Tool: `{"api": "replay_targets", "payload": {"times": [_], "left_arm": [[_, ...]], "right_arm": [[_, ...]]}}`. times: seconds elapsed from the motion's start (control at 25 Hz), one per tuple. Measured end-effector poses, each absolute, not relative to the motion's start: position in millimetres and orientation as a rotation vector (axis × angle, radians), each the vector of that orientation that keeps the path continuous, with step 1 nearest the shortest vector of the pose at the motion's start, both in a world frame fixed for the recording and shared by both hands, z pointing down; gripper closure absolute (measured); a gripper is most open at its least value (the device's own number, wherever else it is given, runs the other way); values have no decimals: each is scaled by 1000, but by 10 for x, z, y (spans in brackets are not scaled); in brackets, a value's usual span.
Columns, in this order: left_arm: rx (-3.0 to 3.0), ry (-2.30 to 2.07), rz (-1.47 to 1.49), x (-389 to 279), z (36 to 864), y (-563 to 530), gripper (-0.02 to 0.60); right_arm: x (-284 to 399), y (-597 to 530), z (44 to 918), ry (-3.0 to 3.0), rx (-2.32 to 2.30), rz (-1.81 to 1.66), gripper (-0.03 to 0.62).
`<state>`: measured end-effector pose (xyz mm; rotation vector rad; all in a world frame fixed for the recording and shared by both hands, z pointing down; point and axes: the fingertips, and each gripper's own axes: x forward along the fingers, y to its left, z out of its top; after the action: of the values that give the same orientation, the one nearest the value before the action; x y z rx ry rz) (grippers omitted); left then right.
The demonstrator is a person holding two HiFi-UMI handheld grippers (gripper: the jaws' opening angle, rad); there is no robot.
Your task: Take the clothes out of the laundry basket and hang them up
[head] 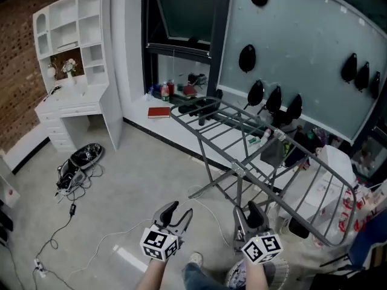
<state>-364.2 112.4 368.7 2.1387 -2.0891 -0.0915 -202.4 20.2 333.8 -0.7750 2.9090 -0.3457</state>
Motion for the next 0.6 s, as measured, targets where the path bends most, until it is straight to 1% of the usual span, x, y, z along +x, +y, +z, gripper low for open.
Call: {"api": "replay_targets", "payload": {"times": [0.32, 0.6], "left_arm": [[2188, -2006, -83, -4096, 3666, -436, 370], [2194, -1930, -90, -4305, 3744, -1150, 370]], "right_arm": [[-2476, -1252, 3229, 2894, -855, -337, 381], [-2656, -1829, 3191, 2861, -947, -367, 381]]}}
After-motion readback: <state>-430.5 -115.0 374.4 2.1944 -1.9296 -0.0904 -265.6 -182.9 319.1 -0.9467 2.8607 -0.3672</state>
